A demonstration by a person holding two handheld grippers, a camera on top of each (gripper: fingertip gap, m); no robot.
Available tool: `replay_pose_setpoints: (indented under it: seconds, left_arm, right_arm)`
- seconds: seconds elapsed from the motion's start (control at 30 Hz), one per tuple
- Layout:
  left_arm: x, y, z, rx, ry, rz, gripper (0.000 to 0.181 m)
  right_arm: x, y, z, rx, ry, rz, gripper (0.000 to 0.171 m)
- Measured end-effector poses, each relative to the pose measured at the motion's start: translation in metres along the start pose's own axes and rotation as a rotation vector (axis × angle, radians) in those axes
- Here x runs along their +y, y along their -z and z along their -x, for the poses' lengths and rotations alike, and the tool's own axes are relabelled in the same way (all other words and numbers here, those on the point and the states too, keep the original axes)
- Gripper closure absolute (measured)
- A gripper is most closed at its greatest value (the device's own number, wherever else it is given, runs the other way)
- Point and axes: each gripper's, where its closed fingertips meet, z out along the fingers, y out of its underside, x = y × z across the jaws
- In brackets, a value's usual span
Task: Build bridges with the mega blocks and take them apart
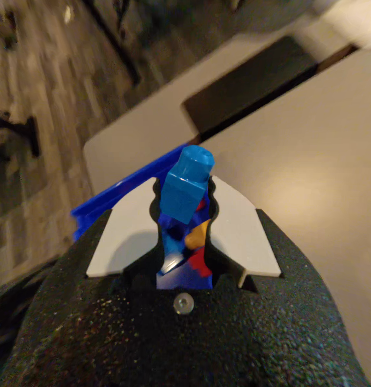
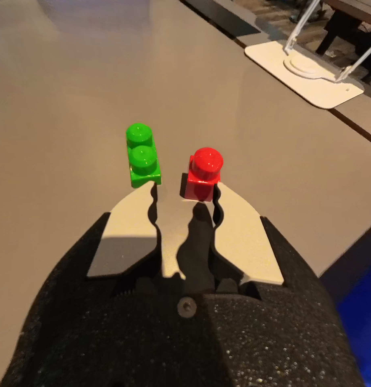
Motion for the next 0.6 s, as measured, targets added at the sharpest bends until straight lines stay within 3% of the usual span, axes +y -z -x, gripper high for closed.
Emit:
replay_pose_setpoints:
  seconds: [0.03,0.2,0.37,0.47,0.6]
  left_arm:
    - [-0.023,0.017,-0.027,0.068,0.014,-0.117,0.138]
    - [-0.112,0.082,-0.215,0.611,0.025,-0.583,0.138]
    - [-0.150,0.110,-0.391,1.225,0.183,-0.913,0.139]
    - [-0.151,0.086,-0.458,1.394,0.347,-0.906,0.139]
    - [-0.151,0.070,-0.485,1.438,0.516,-0.919,0.139]
  right_arm:
    - [-0.002,0.002,0.000,-0.010,-0.001,-0.021,0.120]
    - [-0.021,0.018,-0.008,-0.005,0.071,-0.082,0.120]
    - [-0.088,0.037,-0.001,-0.046,0.106,-0.284,0.123]
    - [-0.117,0.035,0.004,-0.093,0.114,-0.344,0.122]
    - [-0.133,0.020,-0.002,-0.105,0.135,-0.374,0.117]
